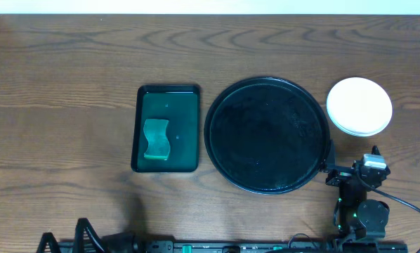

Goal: Clean dirty plates on tray and stack at the side

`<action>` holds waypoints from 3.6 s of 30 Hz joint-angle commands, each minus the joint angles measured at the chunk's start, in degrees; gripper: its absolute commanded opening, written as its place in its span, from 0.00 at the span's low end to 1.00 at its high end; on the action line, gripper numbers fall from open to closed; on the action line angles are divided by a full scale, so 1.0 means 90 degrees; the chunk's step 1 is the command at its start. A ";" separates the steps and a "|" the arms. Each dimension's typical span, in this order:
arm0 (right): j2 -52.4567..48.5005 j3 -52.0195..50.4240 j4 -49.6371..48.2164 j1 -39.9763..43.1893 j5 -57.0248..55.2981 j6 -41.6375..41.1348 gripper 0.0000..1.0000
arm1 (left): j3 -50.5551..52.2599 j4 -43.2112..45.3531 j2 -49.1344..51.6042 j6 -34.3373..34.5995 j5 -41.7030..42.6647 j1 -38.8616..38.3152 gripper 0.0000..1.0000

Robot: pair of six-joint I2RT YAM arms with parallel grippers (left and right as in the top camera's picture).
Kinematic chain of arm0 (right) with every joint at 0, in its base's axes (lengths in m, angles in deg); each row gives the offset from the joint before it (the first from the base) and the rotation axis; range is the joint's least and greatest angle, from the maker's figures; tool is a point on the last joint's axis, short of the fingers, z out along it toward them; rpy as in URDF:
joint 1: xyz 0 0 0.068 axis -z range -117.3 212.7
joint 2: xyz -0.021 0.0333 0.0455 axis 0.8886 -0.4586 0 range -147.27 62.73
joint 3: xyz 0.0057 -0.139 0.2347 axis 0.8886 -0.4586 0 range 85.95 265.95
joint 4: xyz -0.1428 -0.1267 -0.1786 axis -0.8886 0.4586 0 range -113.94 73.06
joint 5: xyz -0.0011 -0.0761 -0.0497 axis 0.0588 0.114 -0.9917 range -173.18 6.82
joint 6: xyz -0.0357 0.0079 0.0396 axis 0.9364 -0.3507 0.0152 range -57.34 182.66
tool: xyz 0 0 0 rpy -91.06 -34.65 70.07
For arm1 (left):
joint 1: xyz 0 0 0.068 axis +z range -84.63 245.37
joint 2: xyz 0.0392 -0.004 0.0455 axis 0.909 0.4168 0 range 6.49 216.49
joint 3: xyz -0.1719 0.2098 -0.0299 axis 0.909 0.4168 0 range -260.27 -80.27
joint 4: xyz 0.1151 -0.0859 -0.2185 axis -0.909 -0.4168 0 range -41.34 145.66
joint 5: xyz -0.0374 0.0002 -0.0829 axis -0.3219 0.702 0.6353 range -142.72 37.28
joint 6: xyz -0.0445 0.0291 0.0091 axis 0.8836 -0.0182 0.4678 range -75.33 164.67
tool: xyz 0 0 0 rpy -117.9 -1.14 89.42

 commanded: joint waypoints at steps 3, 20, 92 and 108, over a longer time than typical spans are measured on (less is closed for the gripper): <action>0.0041 -0.0010 0.0012 0.0041 -0.0075 -0.0063 0.99 | 0.0403 -0.0131 -0.0177 0.0068 0.0104 -0.0015 0.82; 0.0041 -0.0010 0.0012 0.0041 -0.0075 -0.0063 0.99 | 0.2713 0.3570 -0.0177 0.0797 0.0104 -0.0369 0.83; 0.0041 -0.0010 0.0012 0.0041 -0.0075 -0.0063 0.99 | 0.7448 0.6392 -0.0185 -0.1256 0.0056 -0.0498 0.82; 0.0041 -0.0010 0.0012 0.0041 -0.0075 -0.0063 0.99 | 0.7448 0.6392 -0.0185 -0.1328 0.0058 -0.0498 0.82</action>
